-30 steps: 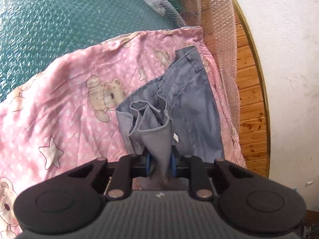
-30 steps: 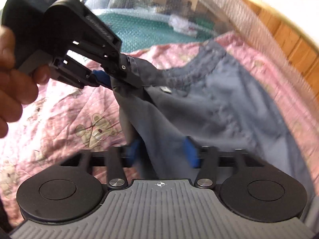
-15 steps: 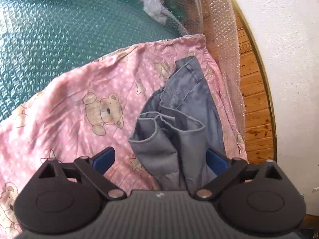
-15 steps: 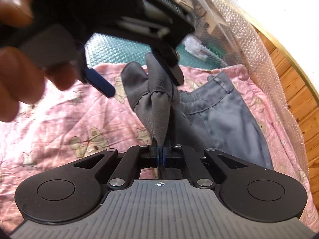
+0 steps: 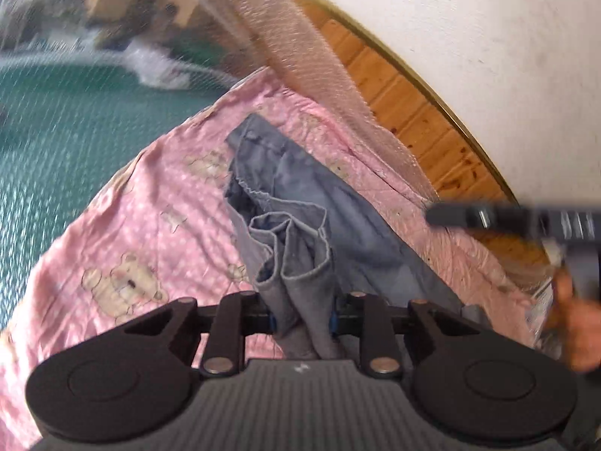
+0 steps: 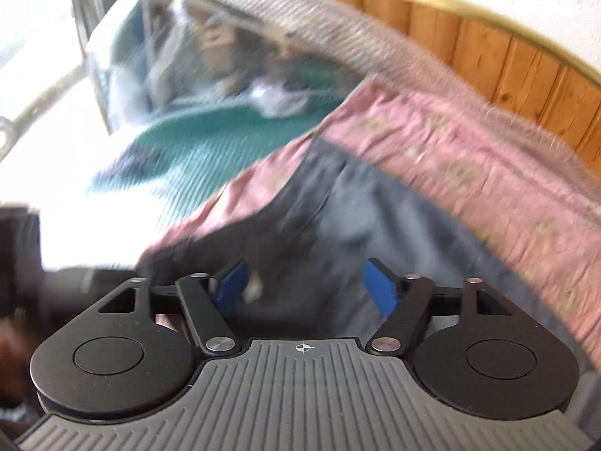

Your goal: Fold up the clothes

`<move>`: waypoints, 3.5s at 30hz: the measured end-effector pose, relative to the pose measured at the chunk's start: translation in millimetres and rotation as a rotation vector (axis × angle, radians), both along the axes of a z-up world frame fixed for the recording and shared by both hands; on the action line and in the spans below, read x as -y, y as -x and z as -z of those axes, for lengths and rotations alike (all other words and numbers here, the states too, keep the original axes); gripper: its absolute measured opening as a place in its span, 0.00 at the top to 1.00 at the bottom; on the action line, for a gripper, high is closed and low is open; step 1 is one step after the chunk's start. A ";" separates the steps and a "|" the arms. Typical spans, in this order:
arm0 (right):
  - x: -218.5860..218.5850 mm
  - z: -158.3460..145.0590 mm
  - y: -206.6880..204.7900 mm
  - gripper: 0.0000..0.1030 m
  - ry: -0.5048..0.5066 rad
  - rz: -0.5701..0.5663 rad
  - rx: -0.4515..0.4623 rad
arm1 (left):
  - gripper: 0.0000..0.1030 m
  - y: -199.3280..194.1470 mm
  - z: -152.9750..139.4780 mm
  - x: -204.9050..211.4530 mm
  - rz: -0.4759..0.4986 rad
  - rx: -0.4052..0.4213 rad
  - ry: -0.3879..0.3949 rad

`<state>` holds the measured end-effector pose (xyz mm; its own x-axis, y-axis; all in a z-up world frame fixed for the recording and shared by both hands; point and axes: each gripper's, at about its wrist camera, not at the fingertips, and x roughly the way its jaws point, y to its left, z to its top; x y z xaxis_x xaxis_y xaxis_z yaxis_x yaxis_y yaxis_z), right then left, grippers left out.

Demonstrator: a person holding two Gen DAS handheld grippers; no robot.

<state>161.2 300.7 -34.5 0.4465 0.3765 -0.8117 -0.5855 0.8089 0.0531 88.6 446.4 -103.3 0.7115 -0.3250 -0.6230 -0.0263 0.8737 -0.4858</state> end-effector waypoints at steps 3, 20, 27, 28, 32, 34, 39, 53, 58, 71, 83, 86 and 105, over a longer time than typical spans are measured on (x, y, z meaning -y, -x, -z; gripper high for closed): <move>-37.9 -5.5 -62.3 0.12 0.098 0.013 0.019 | 0.78 -3.2 -8.0 29.4 0.072 0.052 -0.109; -74.2 62.4 -131.4 0.97 0.353 -0.111 -0.095 | 0.78 16.8 -33.4 83.7 0.238 0.198 -0.256; 138.7 38.9 -105.0 0.99 -0.062 0.248 -0.144 | 0.78 40.0 -58.2 185.4 0.483 0.322 -0.379; 170.1 40.3 -100.1 0.98 -0.114 0.298 -0.154 | 0.78 41.4 -55.8 202.4 0.520 0.322 -0.385; 295.6 45.8 -80.4 0.98 -0.325 0.498 -0.193 | 0.75 46.7 -34.7 255.6 0.624 0.277 -0.397; 336.3 67.9 -72.8 0.98 -0.376 0.559 -0.227 | 0.73 48.7 -23.3 268.6 0.648 0.233 -0.390; 360.8 145.1 -67.8 0.98 -0.326 0.551 -0.285 | 0.66 53.6 5.1 301.0 0.708 0.122 -0.371; 335.5 134.2 -68.8 0.98 -0.266 0.322 -0.082 | 0.64 73.4 1.2 287.0 0.614 -0.090 -0.231; 334.4 150.9 -73.4 0.97 -0.290 0.325 -0.164 | 0.63 69.3 -17.3 281.6 0.555 -0.049 -0.294; 309.8 19.4 116.5 0.51 -0.233 0.534 0.084 | 0.41 -121.7 25.5 158.2 0.271 -0.133 -0.025; 73.6 16.2 229.4 0.31 0.382 0.013 0.305 | 0.41 -221.6 94.4 141.8 0.299 -0.265 0.129; 66.2 32.2 222.3 0.53 0.512 0.003 0.304 | 0.42 -233.2 100.8 147.1 0.314 -0.289 0.165; 50.3 26.4 267.3 1.00 0.282 -0.014 0.047 | 0.92 -264.1 106.1 140.3 0.388 -0.347 0.179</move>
<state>-106.1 250.4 -61.0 0.4827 0.1448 -0.8637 -0.5929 0.7799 -0.2006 352.8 306.1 -209.4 0.2814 -0.6445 -0.7109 0.0961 0.7560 -0.6474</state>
